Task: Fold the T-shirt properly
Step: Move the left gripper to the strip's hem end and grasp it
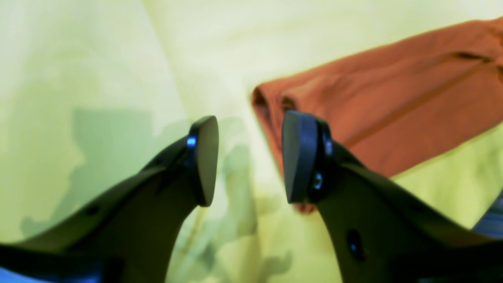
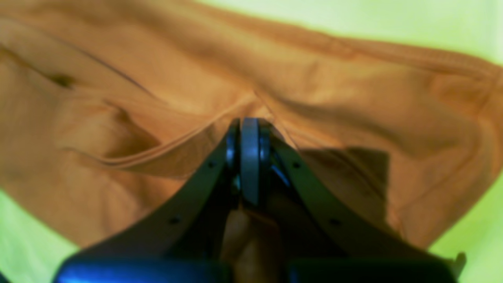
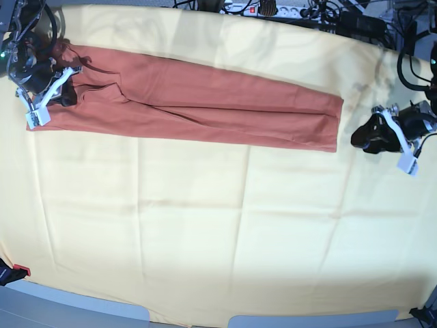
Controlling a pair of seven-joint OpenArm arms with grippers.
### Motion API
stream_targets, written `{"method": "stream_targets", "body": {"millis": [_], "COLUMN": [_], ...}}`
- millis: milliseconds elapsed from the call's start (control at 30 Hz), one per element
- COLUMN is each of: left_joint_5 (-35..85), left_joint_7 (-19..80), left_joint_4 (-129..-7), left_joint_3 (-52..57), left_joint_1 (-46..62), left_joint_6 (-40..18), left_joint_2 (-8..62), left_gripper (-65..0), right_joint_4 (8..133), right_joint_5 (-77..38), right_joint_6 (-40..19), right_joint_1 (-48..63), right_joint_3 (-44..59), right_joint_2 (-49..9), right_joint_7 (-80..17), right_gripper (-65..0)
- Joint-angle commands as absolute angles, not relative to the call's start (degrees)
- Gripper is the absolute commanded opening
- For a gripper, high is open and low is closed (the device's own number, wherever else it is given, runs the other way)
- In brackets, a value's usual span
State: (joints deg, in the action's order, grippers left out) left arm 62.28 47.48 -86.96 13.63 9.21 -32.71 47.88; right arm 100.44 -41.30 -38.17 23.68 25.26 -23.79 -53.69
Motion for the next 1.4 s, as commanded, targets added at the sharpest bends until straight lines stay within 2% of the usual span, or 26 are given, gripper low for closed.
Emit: {"method": "stream_targets", "body": {"millis": [0,100,467,800,1000,1367], "left_joint_5": [61.43,59.13,60.2,56.88,52.66,52.53], "left_joint_7": [45.23,44.58,45.56,44.07,41.41,42.46], "left_joint_4": [-87.59,-87.59,-87.59,-87.59,-87.59,-87.59], "left_joint_3": [14.44,14.44,14.26,9.54,12.03,11.99], "left_joint_1": [8.95,8.99,10.02,9.93,9.52,11.7], "left_joint_6": [-31.18,-28.18,-29.21,-29.43,-24.32,-23.49], "left_joint_2": [48.62,46.61,40.93,40.64,40.8,35.81], "left_gripper": [-36.4,-36.4,-36.4,-36.4,-36.4,-36.4], "right_joint_4": [100.03,99.24,99.26,99.26,99.26,99.31], "right_joint_5": [-39.77,-39.35,-40.88,-42.17,-42.13,-42.15], "right_joint_6": [-40.0,-40.0,-40.0,-40.0,-40.0,-40.0], "right_joint_1": [23.53,23.51,23.46,23.18,23.2,22.98], "right_joint_3": [24.95,24.69,24.69,24.69,24.69,24.69], "right_joint_2": [-24.75,-24.77,-24.77,-24.77,-24.8,-24.77], "right_joint_7": [-53.34,-52.12,-52.25,-52.25,-52.75,-52.71], "right_gripper": [-65.0,-65.0,-65.0,-65.0,-65.0,-65.0]}}
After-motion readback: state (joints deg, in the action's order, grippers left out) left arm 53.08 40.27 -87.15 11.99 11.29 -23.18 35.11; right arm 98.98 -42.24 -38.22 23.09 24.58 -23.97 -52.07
